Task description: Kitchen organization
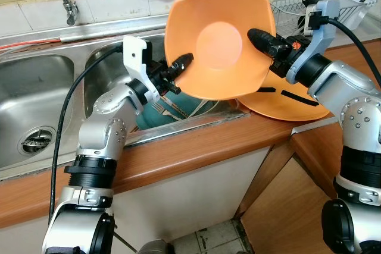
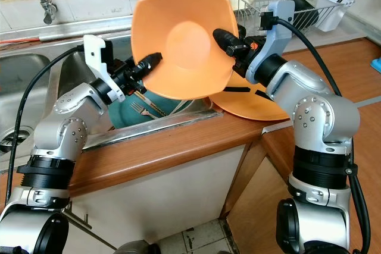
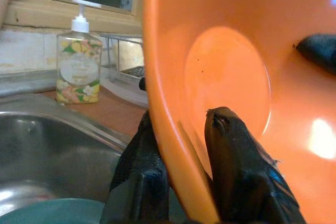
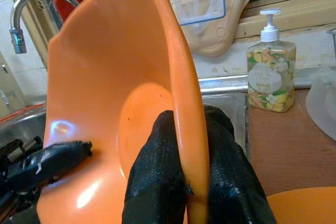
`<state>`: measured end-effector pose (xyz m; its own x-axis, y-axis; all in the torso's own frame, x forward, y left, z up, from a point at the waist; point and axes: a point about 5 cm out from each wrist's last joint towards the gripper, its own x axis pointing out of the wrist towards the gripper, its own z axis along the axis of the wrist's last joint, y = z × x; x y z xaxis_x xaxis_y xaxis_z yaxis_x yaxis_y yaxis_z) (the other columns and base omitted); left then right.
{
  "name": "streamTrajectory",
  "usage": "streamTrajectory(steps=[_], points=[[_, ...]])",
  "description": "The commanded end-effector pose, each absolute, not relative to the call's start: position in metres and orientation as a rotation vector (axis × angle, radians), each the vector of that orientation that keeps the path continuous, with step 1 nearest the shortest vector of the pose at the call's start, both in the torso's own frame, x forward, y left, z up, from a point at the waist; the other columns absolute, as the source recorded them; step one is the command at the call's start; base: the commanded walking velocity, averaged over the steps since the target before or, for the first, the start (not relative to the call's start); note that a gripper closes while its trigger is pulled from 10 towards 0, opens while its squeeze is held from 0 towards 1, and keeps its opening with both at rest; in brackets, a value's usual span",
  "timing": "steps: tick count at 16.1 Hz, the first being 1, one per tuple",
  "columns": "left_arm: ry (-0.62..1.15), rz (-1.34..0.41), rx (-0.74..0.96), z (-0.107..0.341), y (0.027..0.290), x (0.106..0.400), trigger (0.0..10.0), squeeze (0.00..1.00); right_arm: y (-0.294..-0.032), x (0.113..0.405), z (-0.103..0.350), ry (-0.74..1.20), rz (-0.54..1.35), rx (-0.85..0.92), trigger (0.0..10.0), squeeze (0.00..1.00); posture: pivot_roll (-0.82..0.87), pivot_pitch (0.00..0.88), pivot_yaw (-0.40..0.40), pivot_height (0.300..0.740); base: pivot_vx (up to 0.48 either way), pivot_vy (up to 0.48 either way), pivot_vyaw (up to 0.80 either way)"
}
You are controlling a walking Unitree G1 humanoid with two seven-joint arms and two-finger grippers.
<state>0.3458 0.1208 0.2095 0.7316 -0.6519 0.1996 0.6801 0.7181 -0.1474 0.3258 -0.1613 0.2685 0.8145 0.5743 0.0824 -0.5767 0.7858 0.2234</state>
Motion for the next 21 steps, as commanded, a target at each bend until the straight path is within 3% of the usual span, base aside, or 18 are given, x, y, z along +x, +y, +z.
streamTrajectory(steps=[1, 3, 4, 5, 6, 7, 8, 9, 11, 12, 13, 14, 17, 21], points=[[-0.099, -0.692, -0.197, 0.204, 0.129, 0.348, 0.0, 0.00, -0.163, 0.322, 0.280, -0.078, 0.635, 0.255, 0.4, 0.00, -0.06, 0.000, 0.075, 0.740, 0.000, 0.000, 0.00], [-0.099, -0.695, -0.199, 0.204, 0.129, 0.348, 0.0, 0.00, -0.162, 0.322, 0.279, -0.075, 0.633, 0.253, 0.5, 0.00, -0.06, 0.000, 0.075, 0.740, 0.000, 0.000, 0.00], [-0.101, -0.698, -0.211, 0.204, 0.128, 0.348, 0.0, 0.00, -0.163, 0.322, 0.278, -0.072, 0.627, 0.249, 2.5, 0.00, -0.06, 0.000, 0.075, 0.740, 0.000, 0.000, 0.00], [-0.103, -0.700, -0.217, 0.204, 0.128, 0.348, 0.0, 0.00, -0.163, 0.322, 0.277, -0.067, 0.612, 0.239, 8.5, 0.00, -0.06, 0.000, 0.075, 0.740, 0.000, 0.000, 0.00], [-0.105, -0.699, -0.222, 0.205, 0.129, 0.348, 0.0, 0.00, -0.165, 0.323, 0.276, -0.065, 0.591, 0.223, 10.0, 0.00, -0.06, 0.000, 0.075, 0.740, 0.000, 0.000, 0.00], [-0.109, -0.696, -0.230, 0.206, 0.130, 0.348, 0.0, 0.00, -0.166, 0.325, 0.275, -0.072, 0.571, 0.208, 10.0, 0.00, -0.06, 0.000, 0.075, 0.740, 0.000, 0.000, 0.00], [-0.117, -0.685, -0.246, 0.207, 0.131, 0.349, 0.0, 0.00, -0.167, 0.326, 0.274, -0.082, 0.560, 0.189, 10.0, 0.81, -0.06, 0.000, 0.075, 0.740, 0.000, 0.000, 0.00], [-0.125, -0.669, -0.256, 0.209, 0.133, 0.350, 0.0, 0.00, -0.168, 0.327, 0.272, -0.072, 0.556, 0.186, 10.0, 1.00, -0.06, 0.000, 0.078, 0.740, 0.000, 0.000, 0.00], [-0.135, -0.639, -0.281, 0.211, 0.137, 0.352, 0.0, 0.00, -0.170, 0.328, 0.272, -0.065, 0.539, 0.165, 10.0, 1.00, -0.06, 0.000, 0.075, 0.740, 0.000, 0.000, 0.00], [-0.147, -0.612, -0.305, 0.213, 0.140, 0.353, 0.0, 0.00, -0.170, 0.329, 0.272, -0.063, 0.532, 0.146, 10.0, 0.50, -0.06, 0.000, 0.073, 0.740, 0.000, 0.000, 0.00], [-0.150, -0.606, -0.310, 0.213, 0.141, 0.354, 0.0, 0.00, -0.170, 0.329, 0.272, -0.063, 0.532, 0.143, 10.0, 0.50, -0.06, 0.000, 0.073, 0.740, 0.000, 0.000, 0.00], [-0.158, -0.584, -0.323, 0.215, 0.144, 0.355, 0.0, 0.00, -0.170, 0.329, 0.271, -0.061, 0.536, 0.130, 10.0, 0.00, -0.06, 0.000, 0.072, 0.740, 0.000, 0.000, 0.00], [-0.171, -0.482, -0.320, 0.216, 0.157, 0.360, 0.0, 0.00, -0.167, 0.326, 0.268, -0.039, 0.561, 0.059, 10.0, 0.00, -0.06, 0.000, 0.071, 0.740, 0.000, 0.000, 0.00], [-0.067, -0.302, -0.152, 0.201, 0.175, 0.370, 0.0, 0.00, -0.153, 0.317, 0.248, 0.055, 0.646, -0.136, 10.0, 0.00, -0.06, 0.000, 0.069, 0.740, 0.000, 0.000, 0.00]])
